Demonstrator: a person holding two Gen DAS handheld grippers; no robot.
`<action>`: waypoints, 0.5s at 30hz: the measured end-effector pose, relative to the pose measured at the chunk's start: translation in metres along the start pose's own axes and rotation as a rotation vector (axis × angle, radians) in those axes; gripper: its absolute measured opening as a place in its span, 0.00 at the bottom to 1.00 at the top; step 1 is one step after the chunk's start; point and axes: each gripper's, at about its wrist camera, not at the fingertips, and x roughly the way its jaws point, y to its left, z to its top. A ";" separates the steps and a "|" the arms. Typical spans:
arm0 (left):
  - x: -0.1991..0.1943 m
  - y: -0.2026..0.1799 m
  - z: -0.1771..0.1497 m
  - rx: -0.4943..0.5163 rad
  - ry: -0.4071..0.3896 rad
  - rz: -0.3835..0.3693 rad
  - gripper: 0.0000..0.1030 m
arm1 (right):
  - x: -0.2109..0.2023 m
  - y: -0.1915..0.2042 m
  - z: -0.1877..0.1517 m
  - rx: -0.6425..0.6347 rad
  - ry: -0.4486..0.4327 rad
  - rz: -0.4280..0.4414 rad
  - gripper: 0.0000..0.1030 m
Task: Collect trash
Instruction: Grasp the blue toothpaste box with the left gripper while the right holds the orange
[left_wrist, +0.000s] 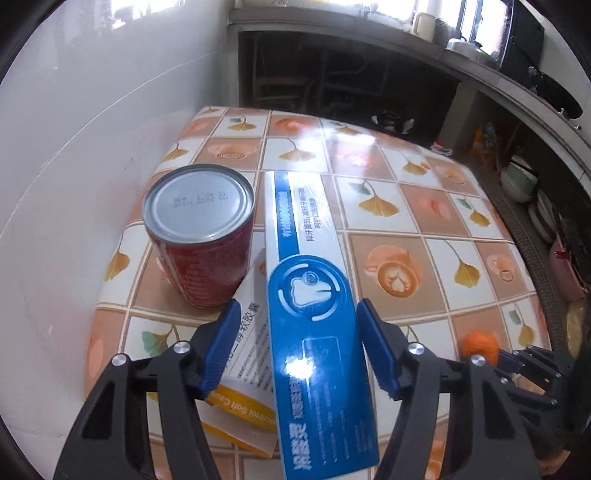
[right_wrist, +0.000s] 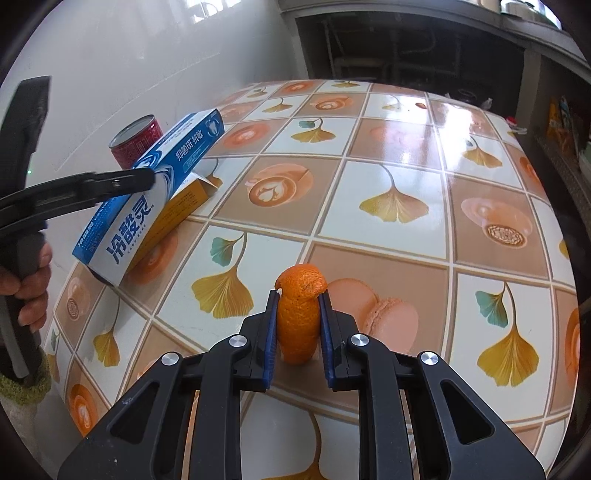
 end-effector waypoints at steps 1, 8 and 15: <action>0.002 -0.001 0.000 0.003 0.005 0.007 0.58 | 0.000 0.000 0.000 0.002 -0.001 0.003 0.18; 0.003 -0.004 -0.002 -0.002 -0.001 0.024 0.45 | -0.002 -0.004 -0.001 0.016 -0.008 0.021 0.18; -0.006 -0.003 -0.007 -0.035 -0.038 -0.003 0.44 | -0.004 -0.008 -0.002 0.030 -0.008 0.026 0.18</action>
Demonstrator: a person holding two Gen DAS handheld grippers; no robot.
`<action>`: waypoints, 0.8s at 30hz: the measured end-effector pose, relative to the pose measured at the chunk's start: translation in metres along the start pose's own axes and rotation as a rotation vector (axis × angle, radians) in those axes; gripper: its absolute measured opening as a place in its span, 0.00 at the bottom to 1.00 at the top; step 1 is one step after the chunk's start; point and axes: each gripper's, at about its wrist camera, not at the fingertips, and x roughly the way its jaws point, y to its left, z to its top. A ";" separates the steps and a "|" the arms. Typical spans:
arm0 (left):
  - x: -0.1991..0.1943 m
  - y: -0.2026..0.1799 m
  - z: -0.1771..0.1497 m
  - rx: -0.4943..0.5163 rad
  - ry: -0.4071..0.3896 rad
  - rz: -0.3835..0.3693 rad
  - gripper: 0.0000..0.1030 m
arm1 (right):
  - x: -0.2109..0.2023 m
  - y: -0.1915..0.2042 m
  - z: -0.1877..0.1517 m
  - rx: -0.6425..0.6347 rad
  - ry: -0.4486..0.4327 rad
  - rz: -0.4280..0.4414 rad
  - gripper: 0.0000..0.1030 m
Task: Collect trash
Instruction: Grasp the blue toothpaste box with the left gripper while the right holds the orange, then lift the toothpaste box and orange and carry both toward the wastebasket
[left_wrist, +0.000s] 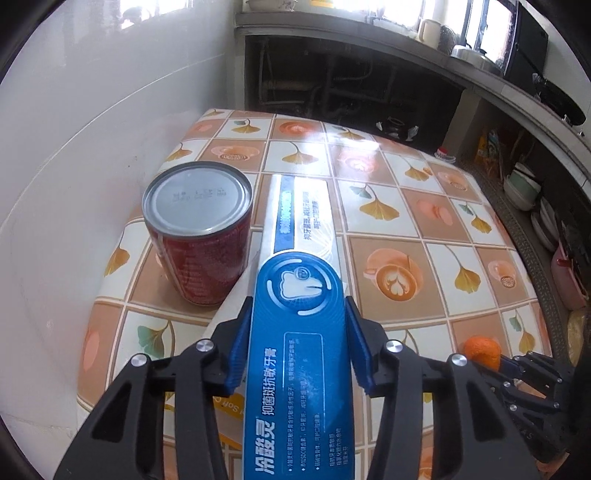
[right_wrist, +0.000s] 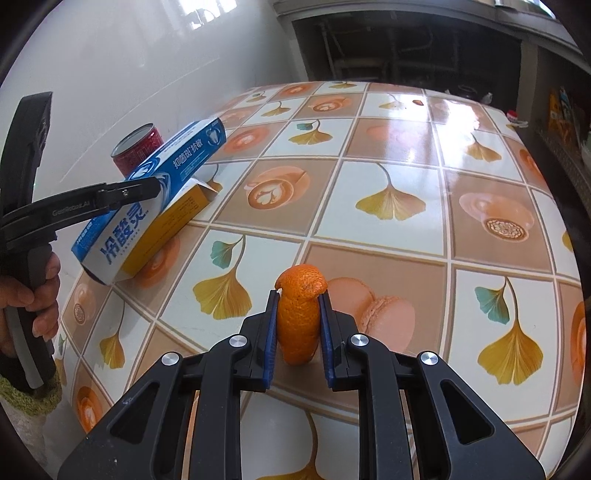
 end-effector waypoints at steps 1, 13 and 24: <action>-0.001 0.000 0.000 -0.005 -0.006 -0.007 0.44 | 0.000 -0.001 0.000 0.002 0.001 0.001 0.18; -0.032 -0.002 -0.008 -0.041 -0.061 -0.112 0.44 | -0.012 -0.004 0.000 0.029 -0.018 0.017 0.17; -0.058 -0.020 -0.013 -0.030 -0.088 -0.193 0.44 | -0.043 -0.009 -0.006 0.064 -0.060 0.033 0.17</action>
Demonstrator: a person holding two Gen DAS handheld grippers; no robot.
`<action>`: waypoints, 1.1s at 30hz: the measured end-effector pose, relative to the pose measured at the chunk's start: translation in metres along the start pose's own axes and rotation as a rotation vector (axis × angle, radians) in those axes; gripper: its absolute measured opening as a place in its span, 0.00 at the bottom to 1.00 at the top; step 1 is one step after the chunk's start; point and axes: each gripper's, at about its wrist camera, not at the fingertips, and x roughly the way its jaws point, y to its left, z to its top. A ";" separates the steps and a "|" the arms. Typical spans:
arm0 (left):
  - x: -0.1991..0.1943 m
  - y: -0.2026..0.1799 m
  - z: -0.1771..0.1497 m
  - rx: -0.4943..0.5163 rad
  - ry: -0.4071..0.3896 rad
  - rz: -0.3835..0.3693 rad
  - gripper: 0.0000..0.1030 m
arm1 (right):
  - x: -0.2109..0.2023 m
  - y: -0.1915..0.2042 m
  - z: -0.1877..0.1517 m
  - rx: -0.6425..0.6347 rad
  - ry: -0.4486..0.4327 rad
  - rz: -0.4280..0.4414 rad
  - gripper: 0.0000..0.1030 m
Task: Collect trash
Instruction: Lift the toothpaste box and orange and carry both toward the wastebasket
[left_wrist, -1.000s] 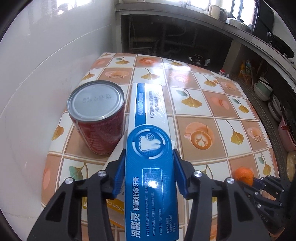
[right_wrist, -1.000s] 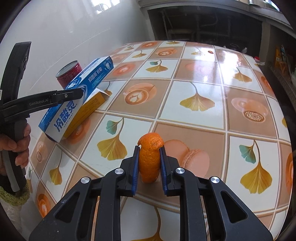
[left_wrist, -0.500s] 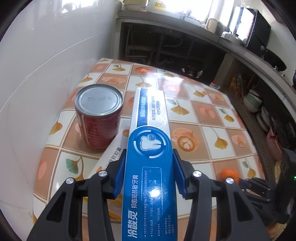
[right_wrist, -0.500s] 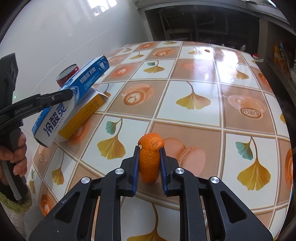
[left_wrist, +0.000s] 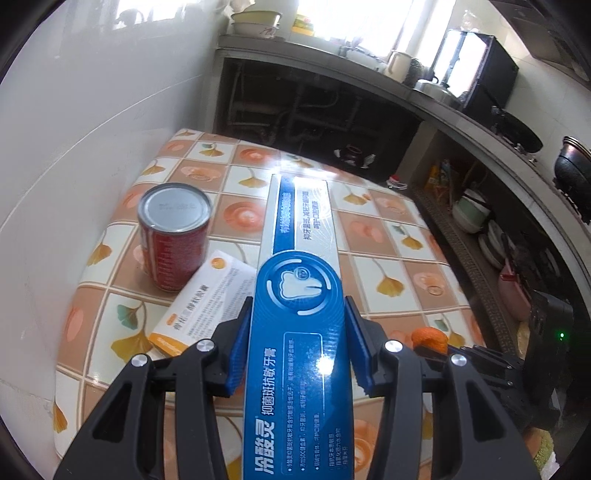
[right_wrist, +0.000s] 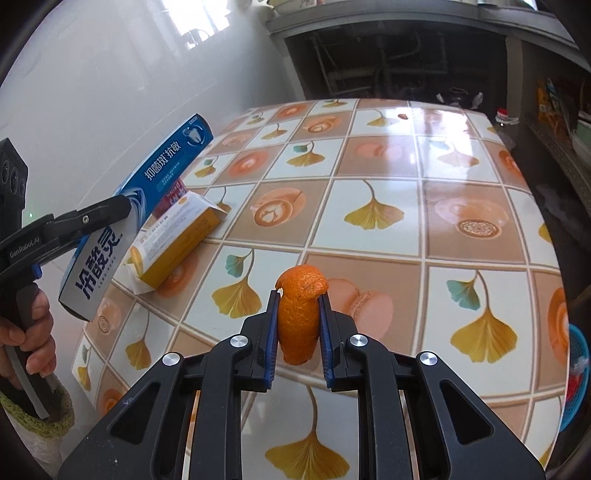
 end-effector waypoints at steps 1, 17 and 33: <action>-0.001 -0.003 -0.001 0.002 -0.002 -0.008 0.44 | -0.004 -0.001 0.000 0.005 -0.002 0.001 0.17; -0.008 -0.086 -0.001 0.116 0.005 -0.155 0.44 | -0.077 -0.043 -0.011 0.124 -0.120 -0.014 0.17; 0.012 -0.201 -0.008 0.268 0.066 -0.298 0.44 | -0.143 -0.113 -0.038 0.255 -0.212 -0.090 0.17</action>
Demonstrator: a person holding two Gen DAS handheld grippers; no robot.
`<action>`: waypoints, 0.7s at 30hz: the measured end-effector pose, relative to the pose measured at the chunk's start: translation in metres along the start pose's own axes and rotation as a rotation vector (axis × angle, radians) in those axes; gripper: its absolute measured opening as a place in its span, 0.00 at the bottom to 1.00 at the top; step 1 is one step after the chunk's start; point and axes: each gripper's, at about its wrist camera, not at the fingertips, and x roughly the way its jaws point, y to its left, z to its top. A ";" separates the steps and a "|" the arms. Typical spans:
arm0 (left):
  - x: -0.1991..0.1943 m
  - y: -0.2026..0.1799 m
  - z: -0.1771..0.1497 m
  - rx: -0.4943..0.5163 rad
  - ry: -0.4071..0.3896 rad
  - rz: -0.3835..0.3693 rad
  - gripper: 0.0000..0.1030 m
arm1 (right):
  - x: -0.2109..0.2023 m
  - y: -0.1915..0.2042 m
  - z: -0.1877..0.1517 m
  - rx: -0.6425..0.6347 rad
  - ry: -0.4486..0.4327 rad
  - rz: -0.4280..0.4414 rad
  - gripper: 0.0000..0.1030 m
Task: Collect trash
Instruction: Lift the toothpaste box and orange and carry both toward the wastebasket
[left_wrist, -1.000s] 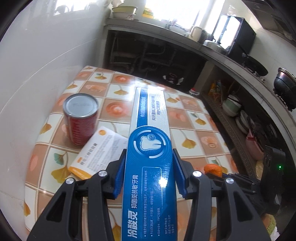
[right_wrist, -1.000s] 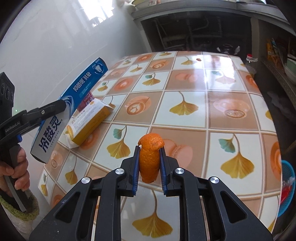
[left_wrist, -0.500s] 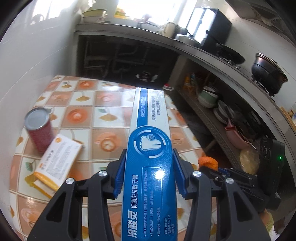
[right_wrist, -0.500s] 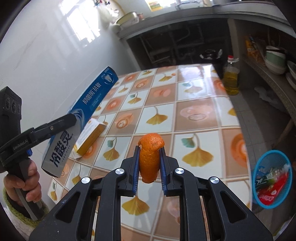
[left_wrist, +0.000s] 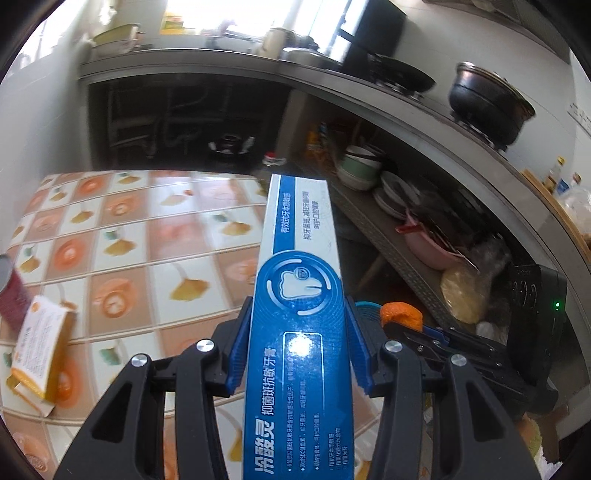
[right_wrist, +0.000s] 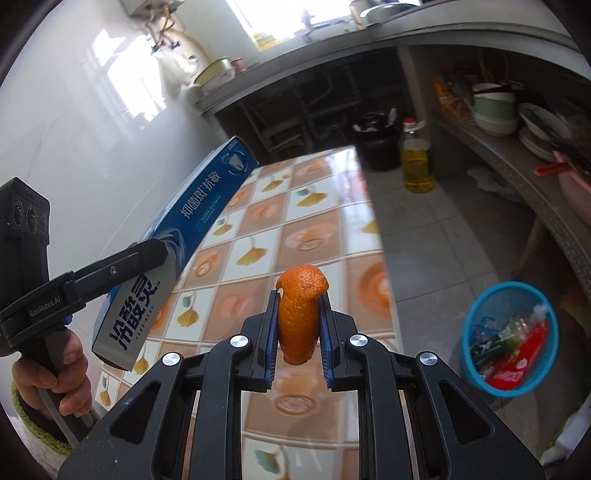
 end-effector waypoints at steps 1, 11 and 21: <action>0.004 -0.006 0.001 0.009 0.005 -0.008 0.44 | -0.003 -0.005 0.000 0.009 -0.004 -0.005 0.17; 0.053 -0.073 0.012 0.106 0.080 -0.088 0.44 | -0.029 -0.056 -0.006 0.105 -0.046 -0.062 0.17; 0.118 -0.132 0.010 0.184 0.217 -0.144 0.44 | -0.059 -0.126 -0.020 0.235 -0.085 -0.178 0.17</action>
